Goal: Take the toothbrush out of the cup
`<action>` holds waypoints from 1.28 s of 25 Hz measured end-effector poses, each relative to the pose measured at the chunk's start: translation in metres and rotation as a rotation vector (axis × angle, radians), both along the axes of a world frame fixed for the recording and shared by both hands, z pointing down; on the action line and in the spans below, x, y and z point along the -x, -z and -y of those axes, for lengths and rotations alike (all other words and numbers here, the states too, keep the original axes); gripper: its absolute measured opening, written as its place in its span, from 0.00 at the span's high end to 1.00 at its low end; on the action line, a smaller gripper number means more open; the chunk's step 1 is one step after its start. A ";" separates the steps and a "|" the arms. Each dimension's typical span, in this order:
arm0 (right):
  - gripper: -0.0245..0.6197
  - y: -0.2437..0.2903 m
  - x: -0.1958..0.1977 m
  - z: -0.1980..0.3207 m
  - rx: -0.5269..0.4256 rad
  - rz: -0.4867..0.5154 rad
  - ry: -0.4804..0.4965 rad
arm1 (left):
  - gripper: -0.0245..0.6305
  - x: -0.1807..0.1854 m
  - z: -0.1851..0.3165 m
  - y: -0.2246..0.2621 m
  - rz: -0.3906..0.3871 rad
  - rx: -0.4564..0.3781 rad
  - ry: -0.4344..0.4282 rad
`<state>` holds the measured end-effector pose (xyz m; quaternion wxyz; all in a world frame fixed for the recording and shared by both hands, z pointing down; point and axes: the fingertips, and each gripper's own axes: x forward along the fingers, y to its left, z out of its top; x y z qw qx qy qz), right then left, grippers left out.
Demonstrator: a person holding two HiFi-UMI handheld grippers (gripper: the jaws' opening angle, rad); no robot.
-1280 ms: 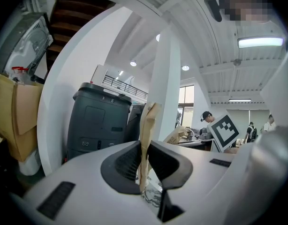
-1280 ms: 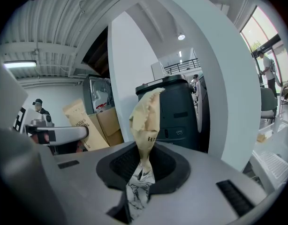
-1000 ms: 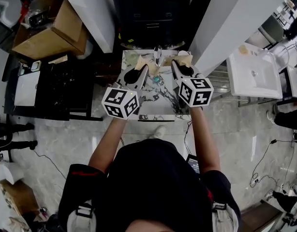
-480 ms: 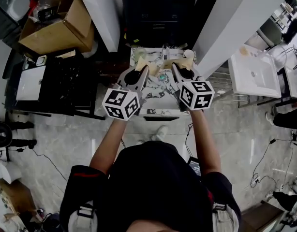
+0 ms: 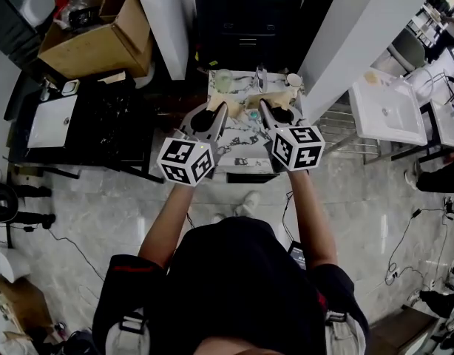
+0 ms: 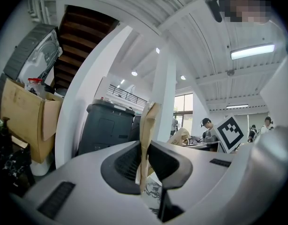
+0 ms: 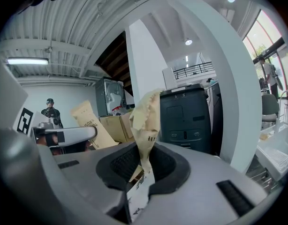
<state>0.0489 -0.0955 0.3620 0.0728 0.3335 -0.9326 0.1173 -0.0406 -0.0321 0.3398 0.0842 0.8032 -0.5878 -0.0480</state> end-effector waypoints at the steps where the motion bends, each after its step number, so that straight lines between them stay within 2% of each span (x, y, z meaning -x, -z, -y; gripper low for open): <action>1: 0.84 0.002 0.002 -0.003 0.003 0.006 -0.004 | 0.88 0.003 -0.005 0.001 0.001 -0.002 0.002; 11: 0.84 0.013 0.023 -0.048 -0.028 0.014 0.001 | 0.88 0.028 -0.050 0.005 -0.003 -0.019 0.010; 18: 0.84 0.015 0.025 -0.069 -0.045 -0.018 0.000 | 0.88 0.035 -0.067 0.005 -0.024 -0.033 0.011; 27: 0.85 0.016 0.017 -0.080 -0.065 -0.041 0.007 | 0.88 0.029 -0.074 0.005 -0.026 -0.035 0.021; 32: 0.85 0.018 0.002 -0.077 -0.067 -0.029 0.007 | 0.88 0.012 -0.071 0.010 -0.015 -0.038 0.022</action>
